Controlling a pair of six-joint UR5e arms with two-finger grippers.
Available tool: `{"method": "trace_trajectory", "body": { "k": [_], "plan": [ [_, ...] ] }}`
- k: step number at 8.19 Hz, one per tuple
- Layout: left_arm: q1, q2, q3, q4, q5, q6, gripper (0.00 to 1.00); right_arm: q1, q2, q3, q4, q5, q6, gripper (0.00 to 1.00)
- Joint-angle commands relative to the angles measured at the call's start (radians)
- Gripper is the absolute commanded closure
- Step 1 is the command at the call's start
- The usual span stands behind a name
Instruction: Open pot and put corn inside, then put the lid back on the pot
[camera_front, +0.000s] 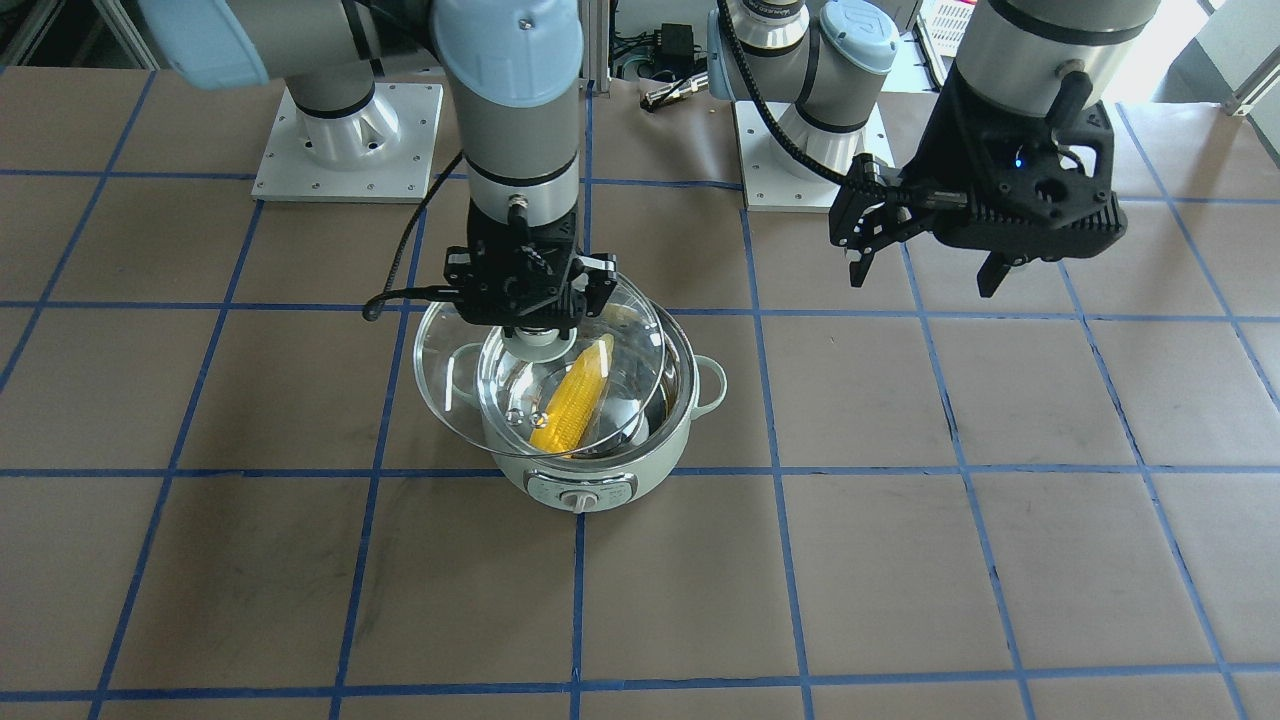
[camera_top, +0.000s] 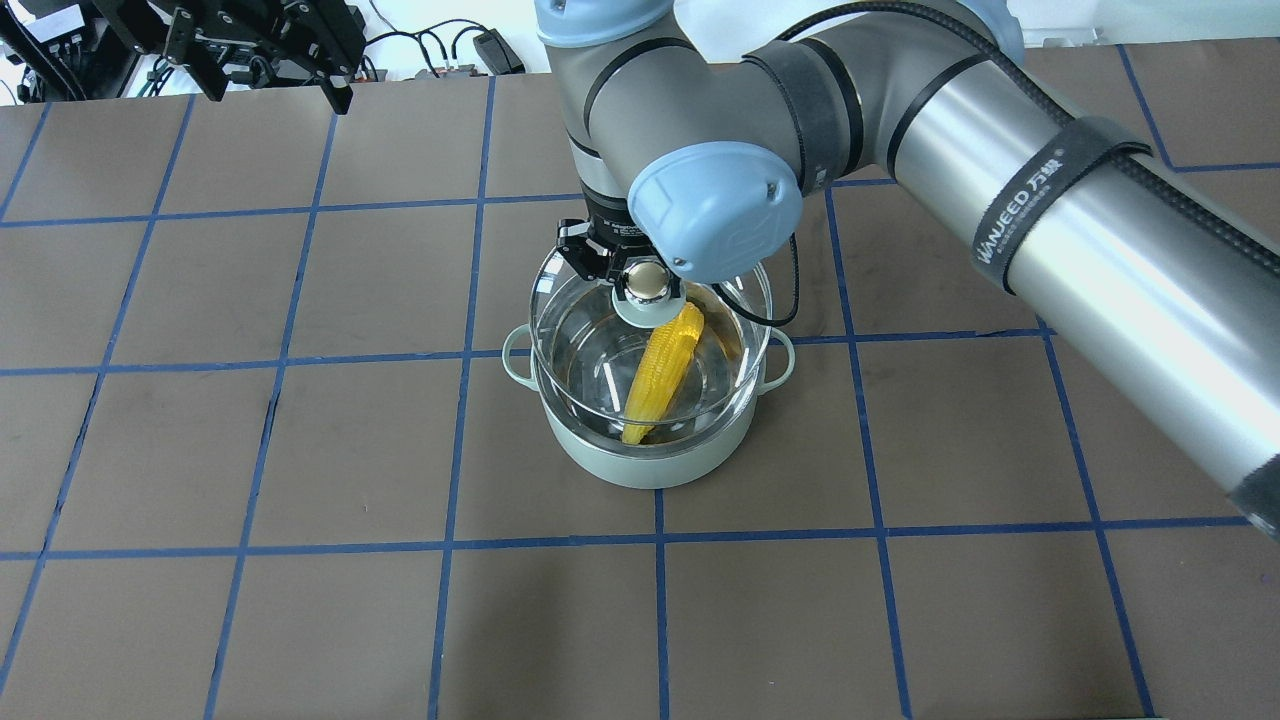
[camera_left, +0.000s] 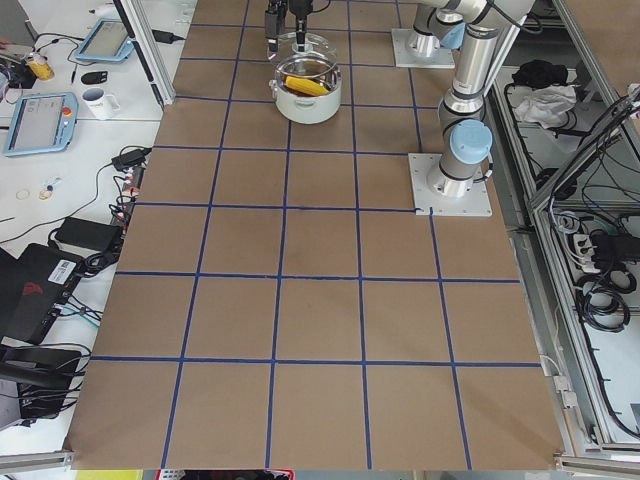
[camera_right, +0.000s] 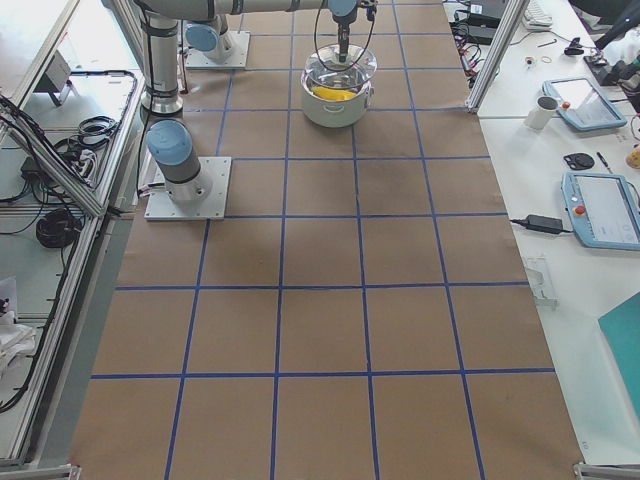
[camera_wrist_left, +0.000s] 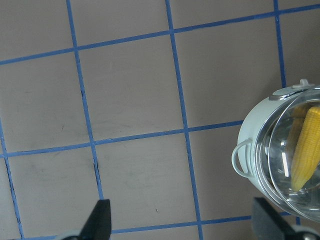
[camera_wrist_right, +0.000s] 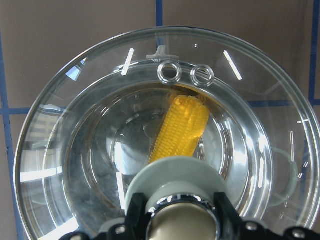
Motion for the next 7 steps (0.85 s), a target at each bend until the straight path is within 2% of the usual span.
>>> {"method": "trace_trajectory", "body": {
  "k": [1, 7],
  "plan": [
    [0.000, 0.006, 0.004, -0.003, 0.000, 0.036, 0.00, 0.008, 0.002, 0.041, 0.000, 0.011, 0.024, 1.00],
    [0.000, -0.011, 0.001, 0.026, 0.001, 0.031, 0.00, 0.008, 0.025, 0.049, -0.011, 0.013, 0.024, 1.00]
  ]
}}
